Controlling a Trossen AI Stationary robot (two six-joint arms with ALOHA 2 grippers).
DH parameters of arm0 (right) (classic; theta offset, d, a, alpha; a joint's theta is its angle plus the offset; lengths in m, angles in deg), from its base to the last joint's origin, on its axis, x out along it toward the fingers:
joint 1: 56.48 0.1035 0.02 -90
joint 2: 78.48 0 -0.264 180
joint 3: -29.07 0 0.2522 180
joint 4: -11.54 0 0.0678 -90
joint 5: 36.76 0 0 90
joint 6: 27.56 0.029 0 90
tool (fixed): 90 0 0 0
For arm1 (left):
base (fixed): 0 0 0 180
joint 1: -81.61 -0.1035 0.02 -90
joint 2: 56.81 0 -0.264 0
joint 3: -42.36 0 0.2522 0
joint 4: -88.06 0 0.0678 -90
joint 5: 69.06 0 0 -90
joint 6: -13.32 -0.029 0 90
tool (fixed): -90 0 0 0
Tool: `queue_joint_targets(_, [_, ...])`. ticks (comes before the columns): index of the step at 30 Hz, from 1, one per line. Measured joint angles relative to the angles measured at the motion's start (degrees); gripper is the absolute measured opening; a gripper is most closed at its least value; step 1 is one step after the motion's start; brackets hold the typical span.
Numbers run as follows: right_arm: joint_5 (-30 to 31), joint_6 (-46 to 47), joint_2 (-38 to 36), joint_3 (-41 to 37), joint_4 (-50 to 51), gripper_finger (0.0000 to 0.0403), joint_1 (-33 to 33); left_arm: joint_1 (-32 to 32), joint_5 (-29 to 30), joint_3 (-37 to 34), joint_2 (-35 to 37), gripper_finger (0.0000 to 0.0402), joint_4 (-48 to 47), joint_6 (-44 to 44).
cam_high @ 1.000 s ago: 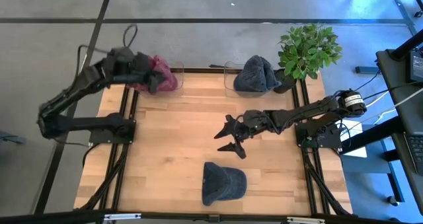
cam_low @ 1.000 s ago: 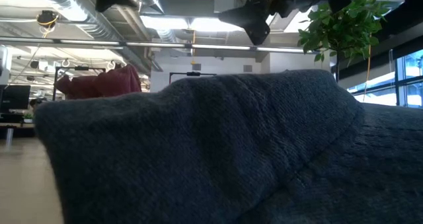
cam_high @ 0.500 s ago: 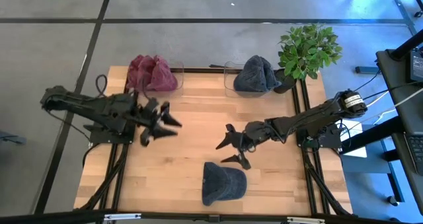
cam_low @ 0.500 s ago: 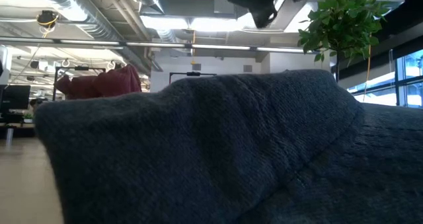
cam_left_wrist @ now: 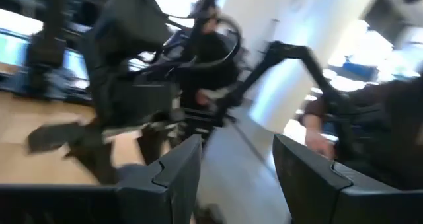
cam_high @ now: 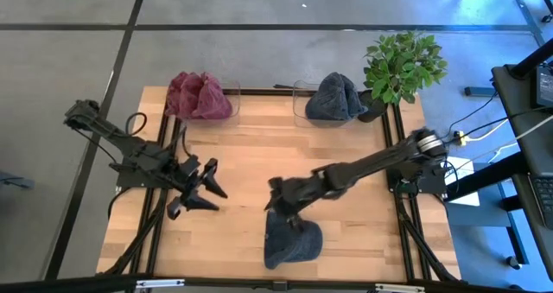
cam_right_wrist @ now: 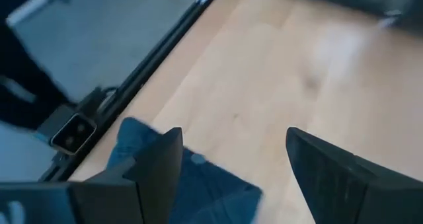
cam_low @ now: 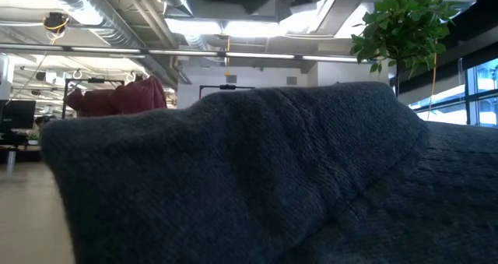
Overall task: Pick & Place hat
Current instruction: Put the blue cap into the right transparent bin
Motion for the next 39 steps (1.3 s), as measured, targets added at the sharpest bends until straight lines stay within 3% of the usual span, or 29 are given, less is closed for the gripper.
queue_joint_targets(6, [-3.1,-2.4,11.3,12.3,11.2,0.0269,1.2,3.4,-9.8,0.0,0.0,0.0182,0.0,6.9])
queue_joint_targets(15, [-3.5,-5.3,24.5,23.2,18.7,0.0269,2.6,6.3,-6.4,0.0,0.0,0.0182,-0.3,5.0])
queue_joint_targets(26, [3.3,-7.1,30.2,25.0,23.6,0.0264,2.5,6.3,-5.6,0.0,0.0,0.0182,-0.6,4.6])
queue_joint_targets(31, [3.1,-7.2,30.3,25.0,24.3,0.0220,2.6,6.3,-5.0,0.0,0.0,0.0182,-1.0,4.0])
queue_joint_targets(39, [1.5,-5.8,30.3,25.0,24.5,0.0103,2.5,6.3,-1.6,0.0,0.0,0.0182,-2.8,4.0])
